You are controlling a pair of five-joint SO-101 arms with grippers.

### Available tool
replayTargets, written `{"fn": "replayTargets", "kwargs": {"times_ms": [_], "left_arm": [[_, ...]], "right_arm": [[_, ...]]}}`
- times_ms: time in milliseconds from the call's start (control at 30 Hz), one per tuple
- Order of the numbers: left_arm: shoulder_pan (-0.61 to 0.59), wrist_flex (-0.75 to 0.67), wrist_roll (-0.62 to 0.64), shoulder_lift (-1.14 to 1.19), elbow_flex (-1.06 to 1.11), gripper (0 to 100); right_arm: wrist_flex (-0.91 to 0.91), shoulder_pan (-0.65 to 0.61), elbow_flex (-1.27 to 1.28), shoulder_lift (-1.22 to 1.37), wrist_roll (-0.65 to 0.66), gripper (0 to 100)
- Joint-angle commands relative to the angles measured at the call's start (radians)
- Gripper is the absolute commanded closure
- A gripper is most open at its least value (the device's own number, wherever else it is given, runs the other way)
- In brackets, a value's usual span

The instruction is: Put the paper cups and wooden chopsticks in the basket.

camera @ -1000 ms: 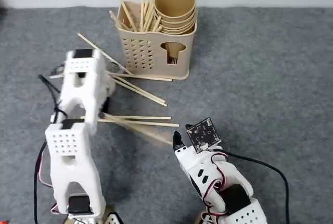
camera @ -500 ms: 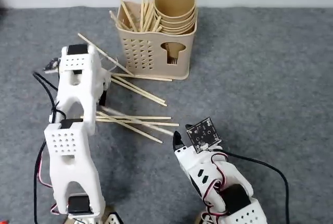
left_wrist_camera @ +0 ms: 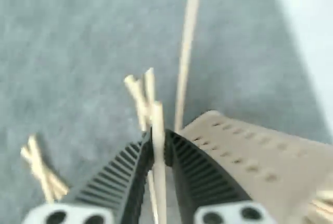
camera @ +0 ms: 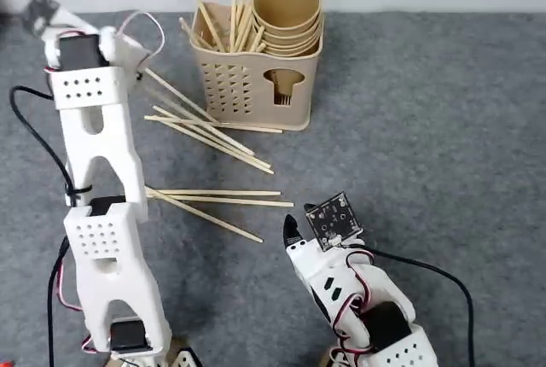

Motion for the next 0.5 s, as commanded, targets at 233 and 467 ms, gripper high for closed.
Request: {"fn": "replayTargets", "kwargs": {"times_ms": [233,467], "left_arm": [[0.0,-0.181,-0.239,-0.091,-0.458,99],[0.0,-0.315,-0.336,-0.216,-0.444,99]], "right_arm": [[-0.025,-0.002,-0.009,-0.013,-0.008,88.4],[-0.025,-0.002,-0.009,-0.013,-0.008,88.4]]}}
